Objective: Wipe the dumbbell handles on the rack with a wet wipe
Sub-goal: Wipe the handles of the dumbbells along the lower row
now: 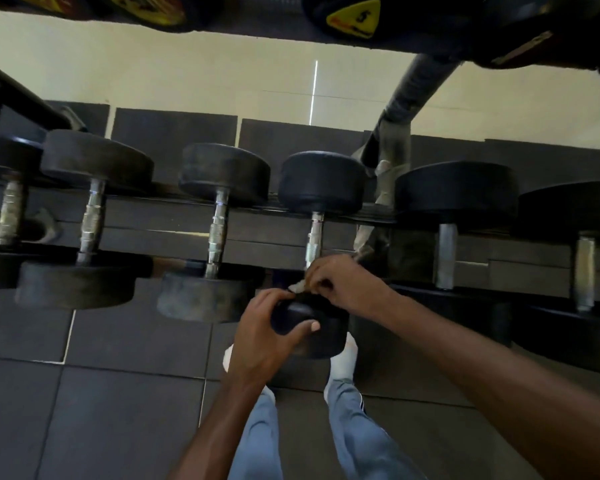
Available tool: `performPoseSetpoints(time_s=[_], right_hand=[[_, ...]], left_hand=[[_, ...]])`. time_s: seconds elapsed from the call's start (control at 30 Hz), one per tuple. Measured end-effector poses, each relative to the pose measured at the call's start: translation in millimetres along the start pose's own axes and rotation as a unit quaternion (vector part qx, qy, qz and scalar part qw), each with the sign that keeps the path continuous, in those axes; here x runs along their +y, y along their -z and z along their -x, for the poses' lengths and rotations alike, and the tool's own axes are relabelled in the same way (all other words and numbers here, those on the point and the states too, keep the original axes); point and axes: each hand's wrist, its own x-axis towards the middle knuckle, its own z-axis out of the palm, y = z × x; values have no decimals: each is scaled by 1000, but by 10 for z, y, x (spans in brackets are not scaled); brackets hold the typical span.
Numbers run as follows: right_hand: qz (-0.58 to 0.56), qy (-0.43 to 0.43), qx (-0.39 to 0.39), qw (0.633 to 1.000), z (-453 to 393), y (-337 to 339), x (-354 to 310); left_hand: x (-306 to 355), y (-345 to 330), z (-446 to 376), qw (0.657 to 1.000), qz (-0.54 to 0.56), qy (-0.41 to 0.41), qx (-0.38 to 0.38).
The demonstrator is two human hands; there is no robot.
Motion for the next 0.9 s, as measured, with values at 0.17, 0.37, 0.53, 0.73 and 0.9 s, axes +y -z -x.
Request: performPoseSetpoints(time_s=[0.17,0.37,0.53,0.73,0.9], right_hand=[[114,63,-80,988,-60,-15,-35],[147,56,-139,978,-367,-58,-191],[170,75,-191,964,-432,25,-241],[208,78,-65,973,-368,268,4],[174,81,-111,975,-191,149,-175]], left_hand=[[33,-61,65,1000,21,-2,22],[41,-67,91,999,35,11,30],[35,-27,70,999,27,0,20],[-15,-29,79,999,18,-7,26],[-6,-16,78,1000,15,-2,19]])
